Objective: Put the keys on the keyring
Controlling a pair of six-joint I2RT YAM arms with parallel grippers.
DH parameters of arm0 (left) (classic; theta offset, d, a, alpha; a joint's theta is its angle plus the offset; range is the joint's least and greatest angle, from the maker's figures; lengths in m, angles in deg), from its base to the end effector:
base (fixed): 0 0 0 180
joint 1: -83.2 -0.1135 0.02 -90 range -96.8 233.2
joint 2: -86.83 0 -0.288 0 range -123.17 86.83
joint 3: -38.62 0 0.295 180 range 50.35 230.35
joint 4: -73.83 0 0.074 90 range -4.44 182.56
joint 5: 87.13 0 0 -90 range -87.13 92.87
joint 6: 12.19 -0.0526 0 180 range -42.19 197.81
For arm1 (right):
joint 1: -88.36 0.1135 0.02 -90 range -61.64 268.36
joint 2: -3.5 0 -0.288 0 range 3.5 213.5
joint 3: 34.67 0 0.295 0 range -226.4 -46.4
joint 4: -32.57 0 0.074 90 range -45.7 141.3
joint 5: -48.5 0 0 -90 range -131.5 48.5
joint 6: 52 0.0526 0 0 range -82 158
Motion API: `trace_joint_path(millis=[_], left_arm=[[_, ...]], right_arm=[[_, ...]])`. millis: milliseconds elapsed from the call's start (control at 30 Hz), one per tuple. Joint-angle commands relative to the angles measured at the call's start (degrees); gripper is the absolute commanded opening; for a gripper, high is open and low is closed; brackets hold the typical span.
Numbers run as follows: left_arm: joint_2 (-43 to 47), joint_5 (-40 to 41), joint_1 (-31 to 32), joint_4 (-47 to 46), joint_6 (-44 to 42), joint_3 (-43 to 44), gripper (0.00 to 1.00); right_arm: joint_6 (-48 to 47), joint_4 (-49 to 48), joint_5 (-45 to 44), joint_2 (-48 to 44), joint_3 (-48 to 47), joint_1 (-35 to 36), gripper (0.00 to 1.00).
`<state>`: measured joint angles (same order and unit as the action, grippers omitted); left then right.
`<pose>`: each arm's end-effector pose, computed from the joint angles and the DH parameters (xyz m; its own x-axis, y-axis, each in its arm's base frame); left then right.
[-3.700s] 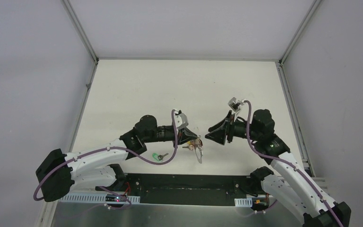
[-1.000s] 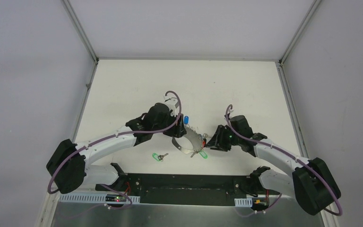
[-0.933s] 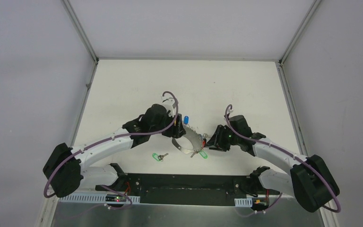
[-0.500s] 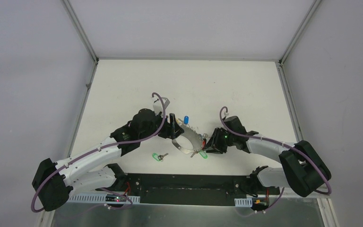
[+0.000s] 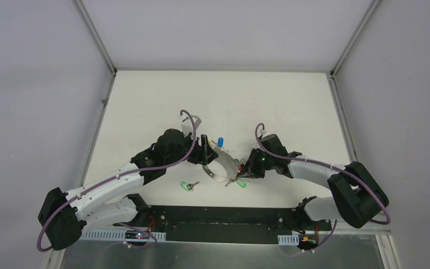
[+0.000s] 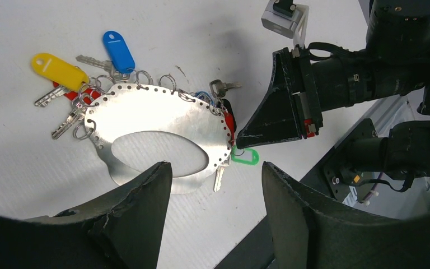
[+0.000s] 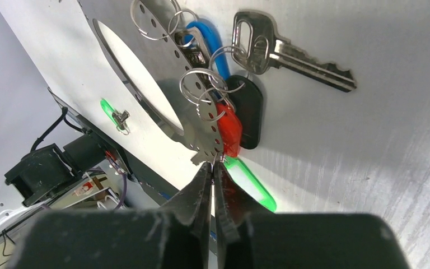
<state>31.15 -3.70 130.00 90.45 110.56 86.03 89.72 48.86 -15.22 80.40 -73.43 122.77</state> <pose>0.1764 -0.1966 0.2558 -0.6725 -0.0689 -0.7369 0.5130 0.6743 -0.5312 0.1991 0.1646 0.1133 -0.9803 0.1817 -0.0777 0.0812 0.7289 0.6797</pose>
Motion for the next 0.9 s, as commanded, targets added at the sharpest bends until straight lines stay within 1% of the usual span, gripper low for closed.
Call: trace_joint_path(millis=[0, 67, 167, 300, 467, 567, 633, 733, 867], left_arm=[[0.49, -1.22, -0.18, -2.16, -0.97, -0.05, 0.61], [0.58, -1.46, -0.14, -2.06, -1.34, 0.07, 0.61], [0.64, -1.69, -0.14, -1.81, -1.99, 0.18, 0.61], [0.58, -2.55, -0.14, -1.72, -2.83, 0.18, 0.61], [0.48, -4.13, -0.14, -1.81, -5.4, 0.72, 0.59], [0.42, -6.0, -0.14, -2.26, -8.15, 1.5, 0.58], [0.4, -8.06, -0.17, -3.43, -10.78, 1.81, 0.58], [0.4, -13.11, -0.14, -6.97, -15.68, 1.85, 0.56], [0.33, -19.81, -0.14, -13.3, -21.98, 1.61, 0.54]], right_arm=[[-2.24, 1.57, -1.07, -0.94, -3.54, 0.41, 0.03], [-4.03, 3.77, -1.83, -1.28, -4.69, 0.44, 0.0], [-7.3, 7.2, -2.75, -1.94, -6.98, 0.47, 0.0], [-13.6, 14.3, -3.78, -3.27, -11.01, 0.46, 0.0], [-24.73, 23.29, -8.84, -7.21, -16.36, 0.46, 0.0], [-32.05, 26.0, -12.2, -11.8, -18.38, 0.48, 0.0], [-36.94, 26.97, -13.35, -14.97, -19.24, 0.47, 0.0], [-43.95, 27.21, -12.84, -19.76, -19.83, 0.46, 0.0], [-53.55, 28.22, -8.4, -24.13, -20.9, 0.48, 0.0]])
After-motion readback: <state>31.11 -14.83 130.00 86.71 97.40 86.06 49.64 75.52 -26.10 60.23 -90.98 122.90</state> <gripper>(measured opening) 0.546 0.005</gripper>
